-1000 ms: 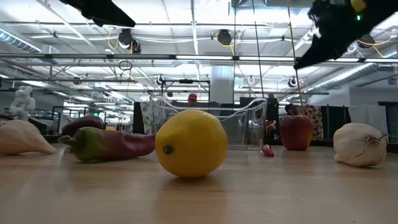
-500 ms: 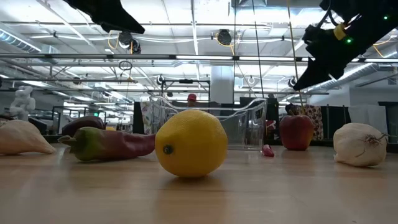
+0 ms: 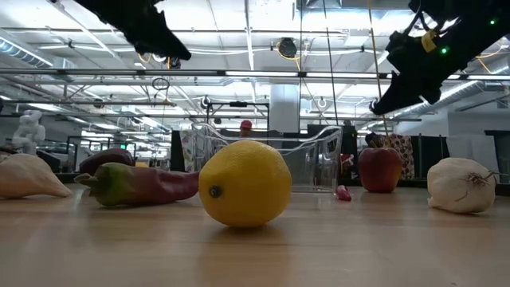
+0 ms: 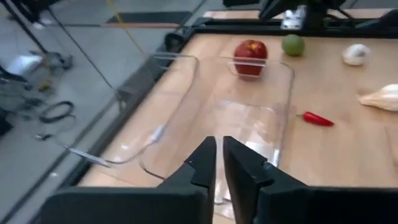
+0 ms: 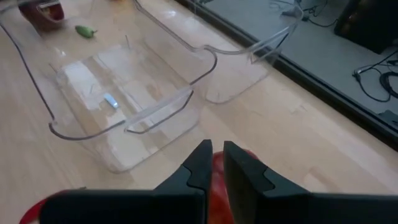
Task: Sort produce into baskets
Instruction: Put the left red apple into the top transparent bin
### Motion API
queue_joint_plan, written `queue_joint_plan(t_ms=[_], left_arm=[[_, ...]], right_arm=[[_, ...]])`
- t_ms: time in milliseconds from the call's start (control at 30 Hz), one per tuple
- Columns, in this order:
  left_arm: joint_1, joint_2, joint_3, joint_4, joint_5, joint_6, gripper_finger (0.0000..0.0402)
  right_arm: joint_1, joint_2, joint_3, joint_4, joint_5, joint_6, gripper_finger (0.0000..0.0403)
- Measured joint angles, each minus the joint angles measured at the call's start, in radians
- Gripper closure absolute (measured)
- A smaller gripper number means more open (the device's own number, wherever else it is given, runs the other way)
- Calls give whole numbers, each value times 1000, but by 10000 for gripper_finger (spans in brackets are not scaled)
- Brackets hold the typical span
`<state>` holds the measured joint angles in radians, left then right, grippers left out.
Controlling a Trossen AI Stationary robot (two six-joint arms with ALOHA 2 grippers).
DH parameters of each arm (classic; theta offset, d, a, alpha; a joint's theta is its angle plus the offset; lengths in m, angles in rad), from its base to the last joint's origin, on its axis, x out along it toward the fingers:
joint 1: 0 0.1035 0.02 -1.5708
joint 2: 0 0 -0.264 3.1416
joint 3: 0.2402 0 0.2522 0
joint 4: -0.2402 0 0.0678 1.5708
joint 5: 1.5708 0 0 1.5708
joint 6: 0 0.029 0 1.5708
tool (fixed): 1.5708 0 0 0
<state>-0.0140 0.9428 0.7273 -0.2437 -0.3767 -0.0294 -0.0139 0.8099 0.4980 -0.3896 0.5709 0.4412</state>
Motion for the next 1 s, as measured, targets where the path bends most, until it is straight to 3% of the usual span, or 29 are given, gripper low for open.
queue_joint_plan(t_ms=[133,500,700,900,1000], left_arm=[[0,0,3,-62,72,-45,327],[1,-2,20,-471,37,-322,272],[2,-2,20,-555,-155,-333,248],[2,4,20,-552,-155,-306,210],[5,13,19,-550,-96,-215,206]], right_arm=[[0,24,0,2,0,-11,371],[0,51,0,8,3,-20,371],[0,51,0,21,4,-42,371],[0,51,0,20,4,-42,371],[0,51,0,20,4,-37,371]])
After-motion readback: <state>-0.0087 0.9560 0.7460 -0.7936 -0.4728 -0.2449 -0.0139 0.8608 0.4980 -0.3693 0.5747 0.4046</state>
